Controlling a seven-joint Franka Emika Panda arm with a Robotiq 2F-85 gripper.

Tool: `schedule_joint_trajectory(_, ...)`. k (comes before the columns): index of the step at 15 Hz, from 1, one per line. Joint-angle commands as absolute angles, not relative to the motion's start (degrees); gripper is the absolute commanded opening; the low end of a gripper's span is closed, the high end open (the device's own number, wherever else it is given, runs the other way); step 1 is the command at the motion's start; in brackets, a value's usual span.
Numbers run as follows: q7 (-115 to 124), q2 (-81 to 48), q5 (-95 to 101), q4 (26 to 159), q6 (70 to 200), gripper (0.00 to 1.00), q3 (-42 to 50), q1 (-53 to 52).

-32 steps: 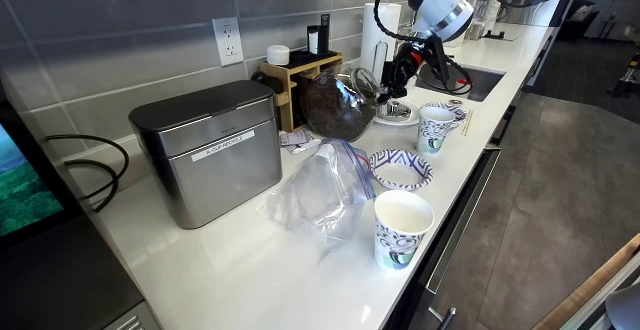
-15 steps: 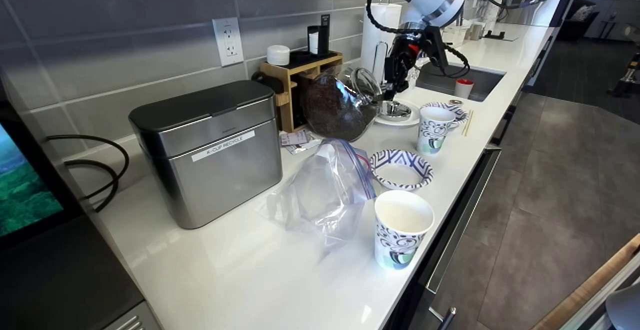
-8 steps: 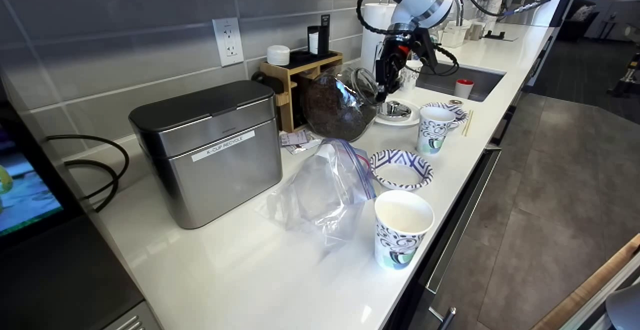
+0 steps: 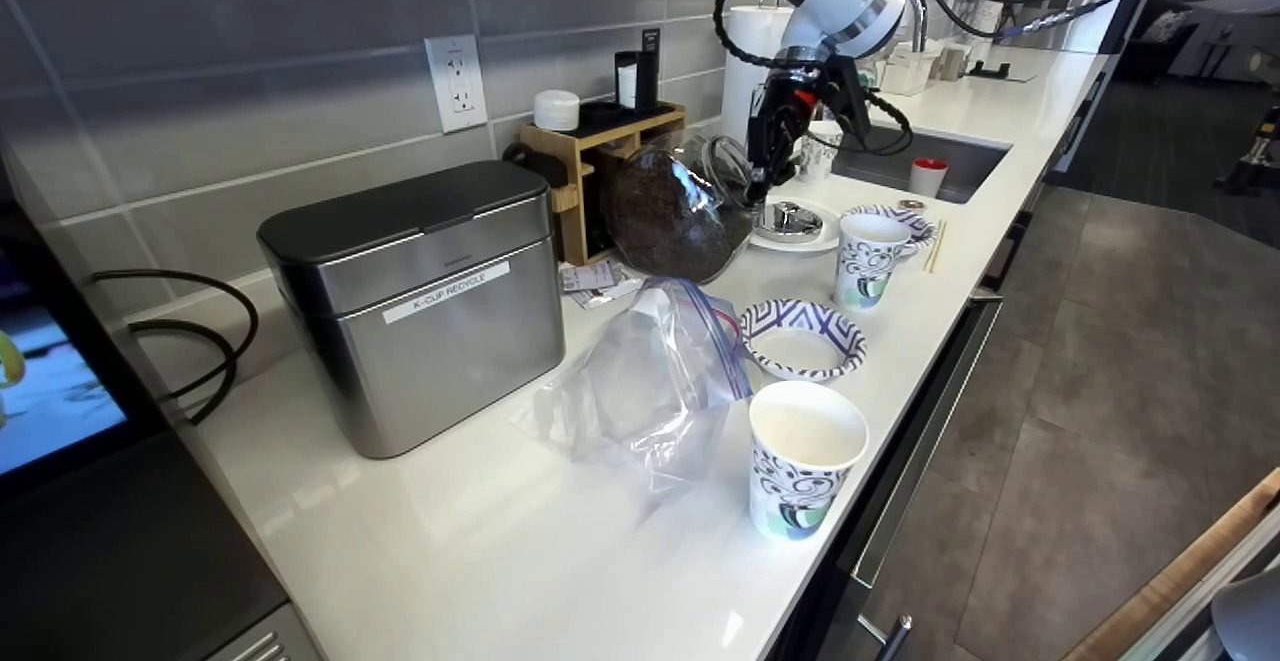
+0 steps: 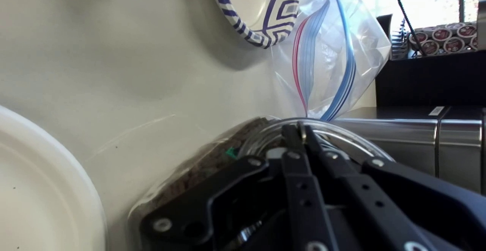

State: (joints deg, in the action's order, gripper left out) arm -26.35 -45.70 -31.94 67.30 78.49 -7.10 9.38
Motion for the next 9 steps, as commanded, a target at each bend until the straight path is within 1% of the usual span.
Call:
schedule_joint_trajectory(1,-27.7,-47.0,-33.6,65.6,76.9,0.01,-8.7,11.2)
schedule_joint_trajectory(9,-32.0,-43.5,-35.4,69.7,74.5,0.01,-8.8,13.6)
